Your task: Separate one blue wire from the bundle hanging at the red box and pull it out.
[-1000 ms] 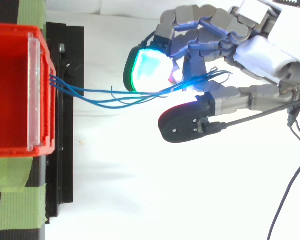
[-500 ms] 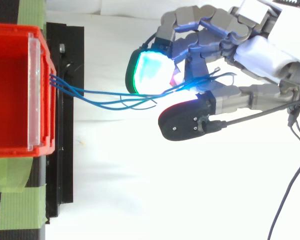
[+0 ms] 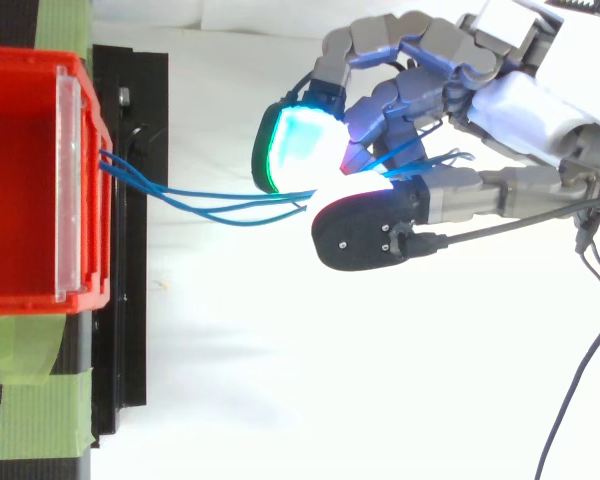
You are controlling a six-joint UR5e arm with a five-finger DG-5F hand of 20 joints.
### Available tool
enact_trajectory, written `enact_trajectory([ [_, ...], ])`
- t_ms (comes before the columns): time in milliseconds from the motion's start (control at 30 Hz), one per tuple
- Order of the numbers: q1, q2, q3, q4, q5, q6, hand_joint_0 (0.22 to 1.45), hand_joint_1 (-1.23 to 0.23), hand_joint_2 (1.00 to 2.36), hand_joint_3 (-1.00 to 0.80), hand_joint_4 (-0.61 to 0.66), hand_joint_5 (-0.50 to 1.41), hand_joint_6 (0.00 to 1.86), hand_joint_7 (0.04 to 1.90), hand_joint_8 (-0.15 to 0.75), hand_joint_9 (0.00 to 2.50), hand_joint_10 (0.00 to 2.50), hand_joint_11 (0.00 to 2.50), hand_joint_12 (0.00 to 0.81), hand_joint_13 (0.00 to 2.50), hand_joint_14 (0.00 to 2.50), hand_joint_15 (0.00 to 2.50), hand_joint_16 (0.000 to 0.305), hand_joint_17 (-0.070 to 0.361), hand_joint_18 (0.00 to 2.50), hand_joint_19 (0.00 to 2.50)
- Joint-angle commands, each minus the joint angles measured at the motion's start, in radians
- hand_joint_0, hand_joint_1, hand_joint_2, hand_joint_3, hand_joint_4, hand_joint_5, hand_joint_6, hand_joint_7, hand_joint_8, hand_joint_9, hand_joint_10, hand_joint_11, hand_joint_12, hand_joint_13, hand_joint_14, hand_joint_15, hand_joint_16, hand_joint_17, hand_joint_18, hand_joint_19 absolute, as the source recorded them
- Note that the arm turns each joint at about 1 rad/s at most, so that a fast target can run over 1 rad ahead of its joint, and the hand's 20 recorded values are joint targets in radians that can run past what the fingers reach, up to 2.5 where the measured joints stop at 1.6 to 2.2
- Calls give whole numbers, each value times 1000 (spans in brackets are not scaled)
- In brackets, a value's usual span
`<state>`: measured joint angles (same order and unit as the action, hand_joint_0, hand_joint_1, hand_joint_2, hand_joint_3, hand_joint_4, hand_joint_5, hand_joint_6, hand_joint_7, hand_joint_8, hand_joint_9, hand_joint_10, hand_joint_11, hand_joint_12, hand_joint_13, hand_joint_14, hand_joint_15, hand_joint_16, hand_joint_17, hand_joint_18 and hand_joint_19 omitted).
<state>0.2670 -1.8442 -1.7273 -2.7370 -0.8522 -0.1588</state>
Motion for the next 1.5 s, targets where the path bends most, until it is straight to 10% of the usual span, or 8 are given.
enact_trajectory([
  [0, 1, 0, 0, 0, -1, -5, 633, -618, 1021, -244, 175, -209, 796, 1129, 299, 841, 462, 1800, 334, 909, 2500, 899, 44, 98, 904, 1254],
  [1467, 1, 0, 0, -4, 1, 8, 528, -541, 1002, -476, 215, -161, 752, 1195, 313, 1162, 237, 1944, 357, 1044, 2500, 946, 49, 110, 936, 1240],
])
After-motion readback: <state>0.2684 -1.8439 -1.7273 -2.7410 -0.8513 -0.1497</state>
